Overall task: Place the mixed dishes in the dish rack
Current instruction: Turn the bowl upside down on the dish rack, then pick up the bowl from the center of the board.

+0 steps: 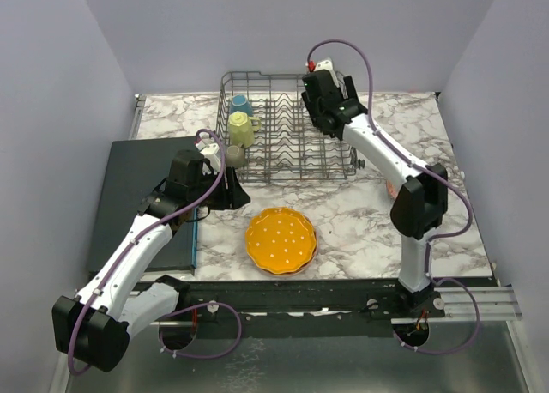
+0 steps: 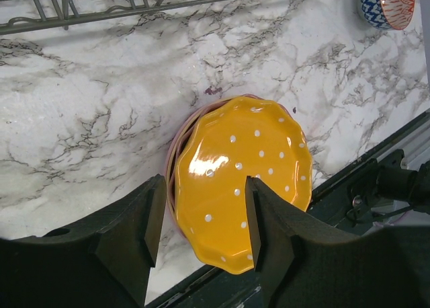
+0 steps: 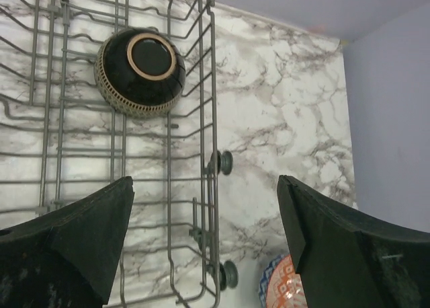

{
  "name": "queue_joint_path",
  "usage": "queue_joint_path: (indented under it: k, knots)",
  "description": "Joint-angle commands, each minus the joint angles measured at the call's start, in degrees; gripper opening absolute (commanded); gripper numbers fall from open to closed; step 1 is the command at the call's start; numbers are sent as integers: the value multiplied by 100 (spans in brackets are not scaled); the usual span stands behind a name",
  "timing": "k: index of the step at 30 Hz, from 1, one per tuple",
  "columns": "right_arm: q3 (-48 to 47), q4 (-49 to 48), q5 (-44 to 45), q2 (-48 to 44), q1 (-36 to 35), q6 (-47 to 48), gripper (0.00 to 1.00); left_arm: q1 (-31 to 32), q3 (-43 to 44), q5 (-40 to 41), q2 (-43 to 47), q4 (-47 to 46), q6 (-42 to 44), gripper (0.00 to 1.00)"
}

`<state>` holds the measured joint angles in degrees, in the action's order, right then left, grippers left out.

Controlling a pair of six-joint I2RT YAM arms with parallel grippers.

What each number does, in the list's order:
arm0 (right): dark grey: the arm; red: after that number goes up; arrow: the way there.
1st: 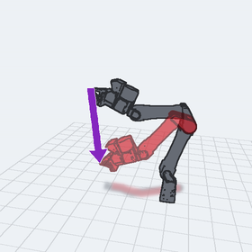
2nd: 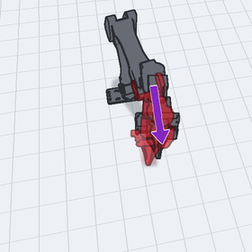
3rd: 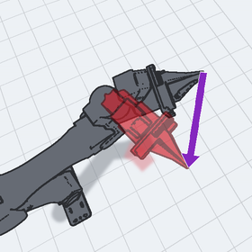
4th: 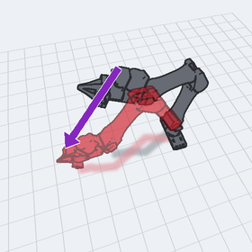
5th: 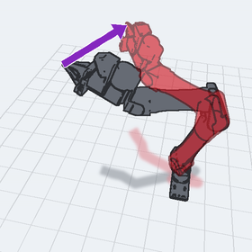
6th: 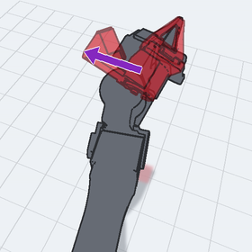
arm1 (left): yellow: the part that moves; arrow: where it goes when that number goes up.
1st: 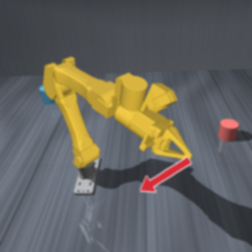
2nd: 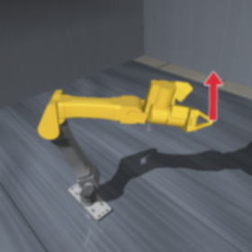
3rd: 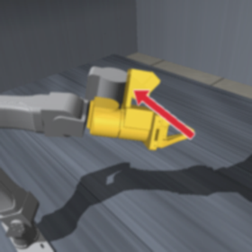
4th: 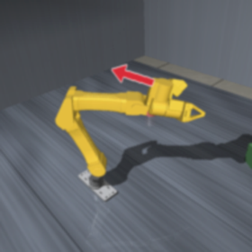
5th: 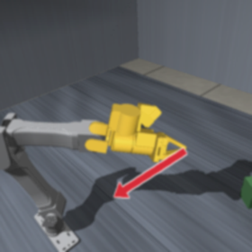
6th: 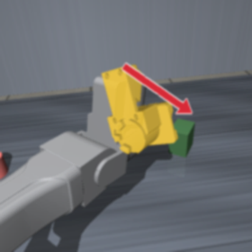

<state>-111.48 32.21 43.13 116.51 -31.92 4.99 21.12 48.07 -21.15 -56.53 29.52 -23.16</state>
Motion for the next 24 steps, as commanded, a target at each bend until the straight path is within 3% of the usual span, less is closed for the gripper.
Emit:
queue_joint_path:
  k: [1, 17, 24]
  knots:
    - [576, 839, -279, -786, -33, -1124, 92, 19, 20, 121, -7, 35, 70, 56]
    - [2853, 1978, -621, -3135, 31, -2864, 86, 32, 20, 16, 81, 36, 72, 57]
    - [3840, 2134, -1087, -4074, 734, -3374, 83, 40, 23, -46, 114, 33, 57, 57]
